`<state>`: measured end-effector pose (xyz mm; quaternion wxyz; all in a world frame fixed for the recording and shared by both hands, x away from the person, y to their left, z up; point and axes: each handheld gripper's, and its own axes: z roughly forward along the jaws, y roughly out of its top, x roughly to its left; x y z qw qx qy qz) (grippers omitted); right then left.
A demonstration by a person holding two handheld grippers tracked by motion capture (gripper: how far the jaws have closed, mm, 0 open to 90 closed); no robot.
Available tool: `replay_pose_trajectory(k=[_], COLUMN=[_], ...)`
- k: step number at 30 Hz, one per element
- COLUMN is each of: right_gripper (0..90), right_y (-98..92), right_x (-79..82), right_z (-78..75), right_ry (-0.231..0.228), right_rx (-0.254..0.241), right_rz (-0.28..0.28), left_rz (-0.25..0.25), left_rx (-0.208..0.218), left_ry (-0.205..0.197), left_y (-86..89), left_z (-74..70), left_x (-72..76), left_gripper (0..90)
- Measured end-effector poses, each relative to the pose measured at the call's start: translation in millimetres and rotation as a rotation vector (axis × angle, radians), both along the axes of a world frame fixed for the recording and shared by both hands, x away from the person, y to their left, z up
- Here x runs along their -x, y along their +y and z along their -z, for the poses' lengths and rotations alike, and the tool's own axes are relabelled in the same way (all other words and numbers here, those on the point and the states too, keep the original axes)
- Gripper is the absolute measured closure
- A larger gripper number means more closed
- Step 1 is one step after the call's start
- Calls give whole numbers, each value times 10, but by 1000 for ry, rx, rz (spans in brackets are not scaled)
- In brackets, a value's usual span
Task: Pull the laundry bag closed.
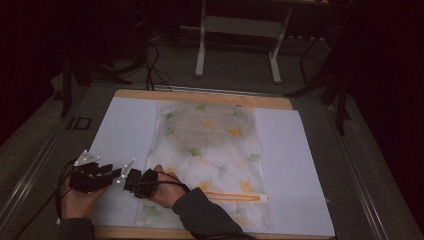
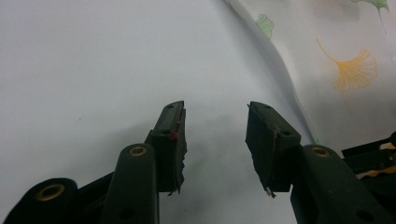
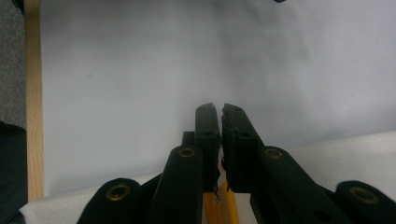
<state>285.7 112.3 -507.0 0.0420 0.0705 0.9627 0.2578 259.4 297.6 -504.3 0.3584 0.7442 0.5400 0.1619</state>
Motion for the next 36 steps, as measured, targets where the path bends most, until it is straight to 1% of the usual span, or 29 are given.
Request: replay_pose_trajectory(k=[5, 7, 11, 14, 15, 18, 23, 28, 32, 34, 36], right_gripper=[866, 865, 863, 863, 862, 844, 811, 772, 747, 739, 740], right_y=[-33, -88, -141, -206, -229, -272, -310, -308, -286, -288, -299], right_x=[14, 31, 34, 35, 30, -1, -46, -83, -95, -107, -132], right_z=[-45, -100, -130, -141, -141, -143, -143, -114, -87, -79, -74], right_ry=[-14, -21, -23, -28, -19, -10, 0, 9, 14, 4, 9], right_rx=[-9, -22, -28, -30, -37, -51, -47, -49, -45, -39, -39], right_rz=[-2, 3, 14, 34, 49, 83, 116, 141, 149, 167, 183], left_rz=[-2, -4, -4, -5, -6, -4, -6, -5, -6, -7, -6], left_rx=[2, 4, 1, 2, 3, 1, 1, 1, 2, 3, 3], left_ry=[-3, -4, -2, -4, -4, -4, -5, -5, -7, -7, -8], left_y=[6, 8, 1, 1, 1, -1, 3, -3, 7, 9, 5], left_z=[-1, 0, 1, 0, 1, 2, 0, -1, -1, -3, -2], left_x=[3, 3, 2, 3, 4, 3, 3, 3, 5, 5, 5], left_gripper=[577, 577, 577, 577, 577, 577, 577, 577, 577, 577, 577])
